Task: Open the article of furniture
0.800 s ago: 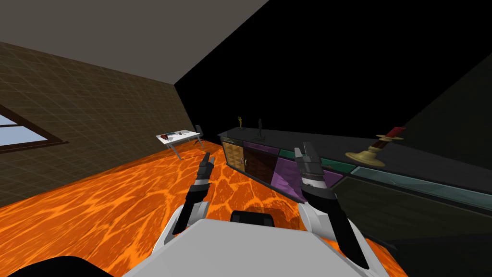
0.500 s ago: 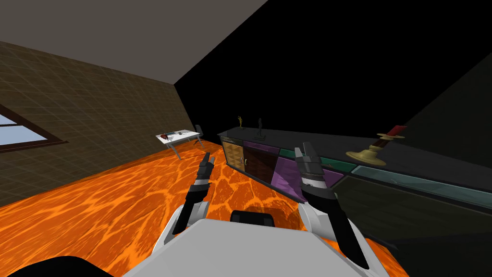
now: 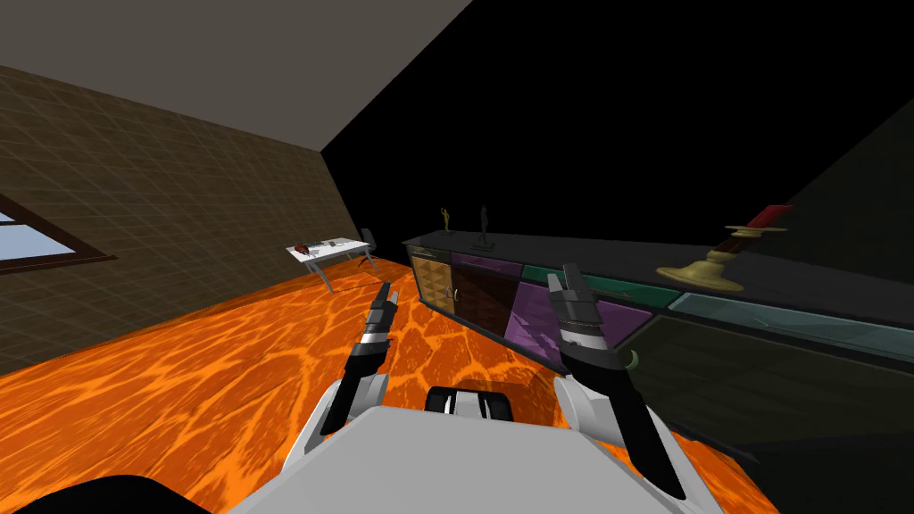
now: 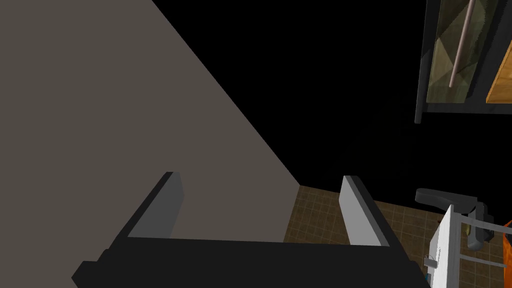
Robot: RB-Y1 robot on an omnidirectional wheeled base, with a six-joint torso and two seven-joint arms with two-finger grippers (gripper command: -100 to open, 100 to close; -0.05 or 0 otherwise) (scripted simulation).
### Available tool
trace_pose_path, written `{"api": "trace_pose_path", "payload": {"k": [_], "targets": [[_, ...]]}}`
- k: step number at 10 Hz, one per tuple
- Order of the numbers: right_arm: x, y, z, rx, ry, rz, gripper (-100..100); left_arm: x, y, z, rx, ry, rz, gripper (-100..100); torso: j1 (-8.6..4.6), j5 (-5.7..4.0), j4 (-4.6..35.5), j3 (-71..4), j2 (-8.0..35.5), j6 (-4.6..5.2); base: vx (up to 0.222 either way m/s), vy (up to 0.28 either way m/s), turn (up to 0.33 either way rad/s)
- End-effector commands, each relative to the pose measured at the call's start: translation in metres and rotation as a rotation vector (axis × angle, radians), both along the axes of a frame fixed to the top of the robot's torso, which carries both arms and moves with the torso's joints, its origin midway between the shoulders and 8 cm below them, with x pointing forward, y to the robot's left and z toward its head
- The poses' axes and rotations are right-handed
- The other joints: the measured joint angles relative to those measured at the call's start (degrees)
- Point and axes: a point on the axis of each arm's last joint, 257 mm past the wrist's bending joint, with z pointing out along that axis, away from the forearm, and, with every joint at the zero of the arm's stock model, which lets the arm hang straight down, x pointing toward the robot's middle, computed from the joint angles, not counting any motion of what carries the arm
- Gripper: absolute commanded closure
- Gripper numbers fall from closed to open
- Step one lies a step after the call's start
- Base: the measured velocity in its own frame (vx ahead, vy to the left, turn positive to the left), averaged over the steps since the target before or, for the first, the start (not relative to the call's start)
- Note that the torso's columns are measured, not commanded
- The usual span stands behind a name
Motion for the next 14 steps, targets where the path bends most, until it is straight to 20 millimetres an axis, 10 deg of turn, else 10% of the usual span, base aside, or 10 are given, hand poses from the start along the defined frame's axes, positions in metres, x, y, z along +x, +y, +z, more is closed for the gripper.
{"api": "trace_pose_path", "payload": {"k": [1,2,14], "targets": [[0.000,0.000,0.000,0.000,0.000,0.000,0,0.000,0.000,0.000,0.000,0.000,0.000,0,0.00,0.00,4.23,-8.46,4.23,0.00,0.000,0.000,0.000],[0.003,0.007,-0.004,-0.075,0.015,-0.003,-100,0.000,0.000,0.000,0.000,0.000,0.000,0,0.00,0.00,8.46,-16.92,8.46,0.00,0.018,0.003,0.000],[0.028,0.026,-0.044,-0.739,0.077,-0.259,-100,0.000,0.000,0.000,0.000,0.001,0.000,0,0.02,0.00,11.15,-22.29,11.14,0.00,0.047,0.006,-0.014]]}}
